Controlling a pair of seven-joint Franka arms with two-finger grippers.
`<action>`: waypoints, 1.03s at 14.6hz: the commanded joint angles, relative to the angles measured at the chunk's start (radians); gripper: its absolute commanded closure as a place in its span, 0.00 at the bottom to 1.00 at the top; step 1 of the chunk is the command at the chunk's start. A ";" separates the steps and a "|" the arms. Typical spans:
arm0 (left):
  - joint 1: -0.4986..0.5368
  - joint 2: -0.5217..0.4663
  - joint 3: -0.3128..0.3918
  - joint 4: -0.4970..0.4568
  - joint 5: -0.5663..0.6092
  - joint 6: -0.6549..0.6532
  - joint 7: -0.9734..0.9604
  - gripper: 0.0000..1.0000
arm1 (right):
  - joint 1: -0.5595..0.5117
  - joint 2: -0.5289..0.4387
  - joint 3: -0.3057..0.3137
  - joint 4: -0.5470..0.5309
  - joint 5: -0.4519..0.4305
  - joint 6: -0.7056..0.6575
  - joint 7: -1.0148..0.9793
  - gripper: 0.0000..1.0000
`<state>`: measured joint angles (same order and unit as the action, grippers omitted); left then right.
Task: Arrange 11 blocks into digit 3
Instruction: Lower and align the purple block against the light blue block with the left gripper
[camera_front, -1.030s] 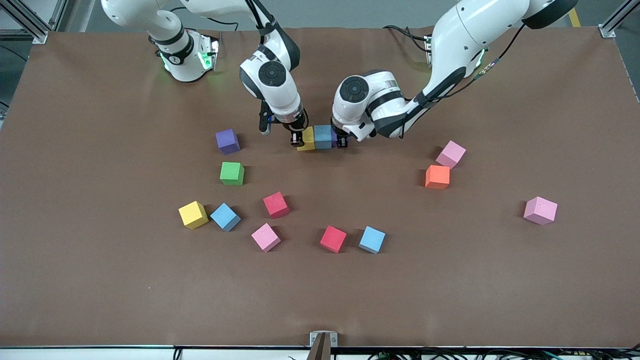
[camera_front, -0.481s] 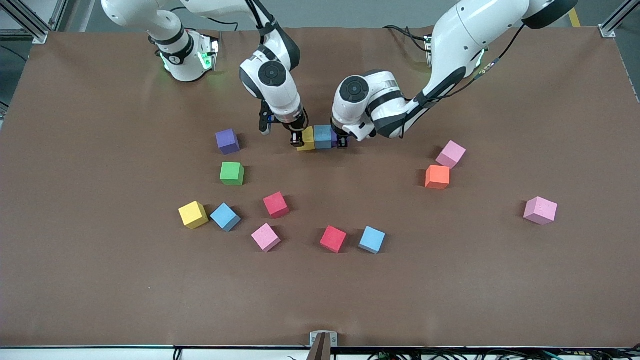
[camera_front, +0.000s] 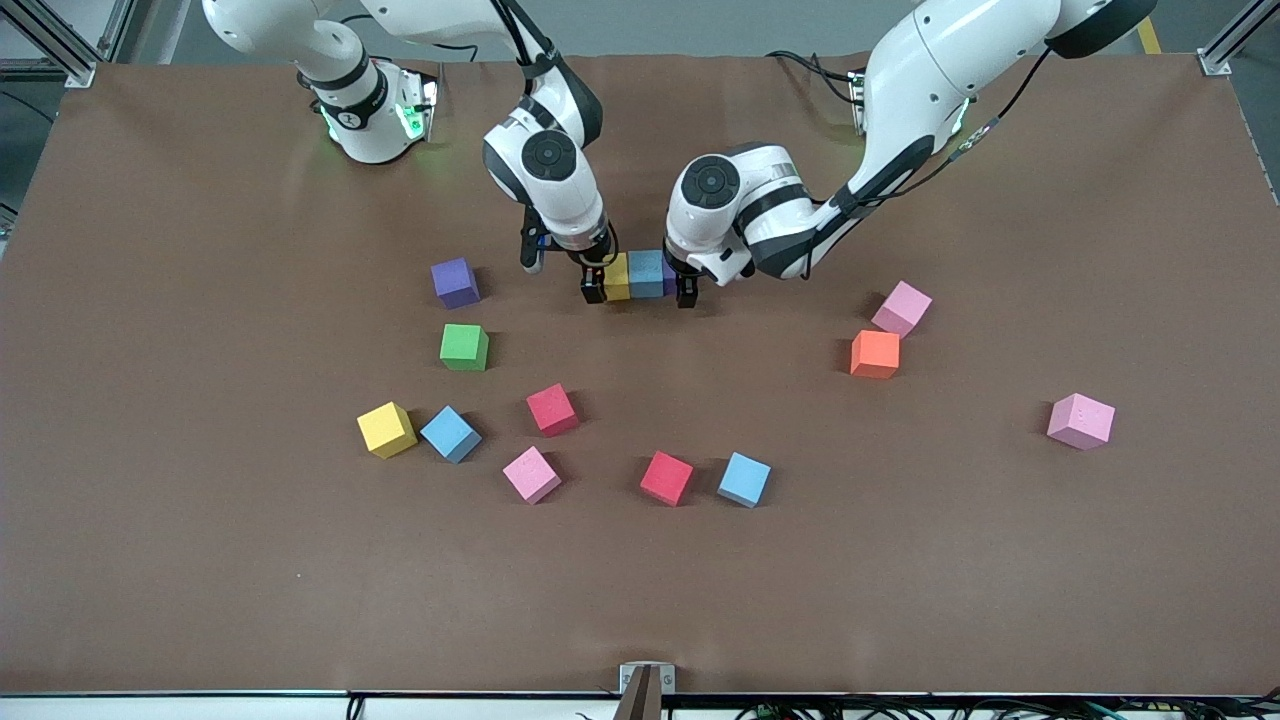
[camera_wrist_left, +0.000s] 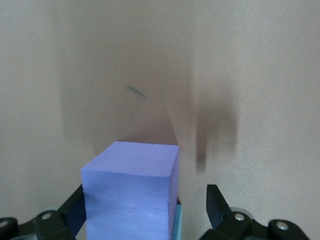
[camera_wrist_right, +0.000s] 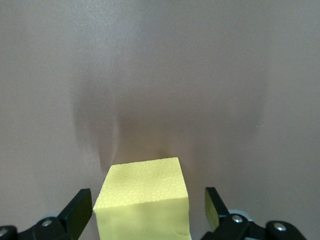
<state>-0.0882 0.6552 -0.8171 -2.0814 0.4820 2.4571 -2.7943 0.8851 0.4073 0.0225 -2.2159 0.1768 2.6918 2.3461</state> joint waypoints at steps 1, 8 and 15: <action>-0.004 -0.031 -0.007 0.000 0.052 -0.007 -0.255 0.00 | -0.003 0.002 -0.006 0.016 0.021 -0.001 0.006 0.00; -0.004 -0.086 -0.039 0.061 0.049 -0.147 -0.261 0.00 | -0.003 -0.004 -0.006 0.030 0.020 -0.083 -0.019 0.00; -0.002 -0.100 -0.062 0.141 0.049 -0.260 -0.225 0.00 | 0.000 -0.013 -0.004 0.035 0.018 -0.109 -0.034 0.00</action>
<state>-0.0818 0.5753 -0.8648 -1.9698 0.4820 2.2469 -2.8020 0.8839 0.4094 0.0160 -2.1805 0.1776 2.6035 2.3314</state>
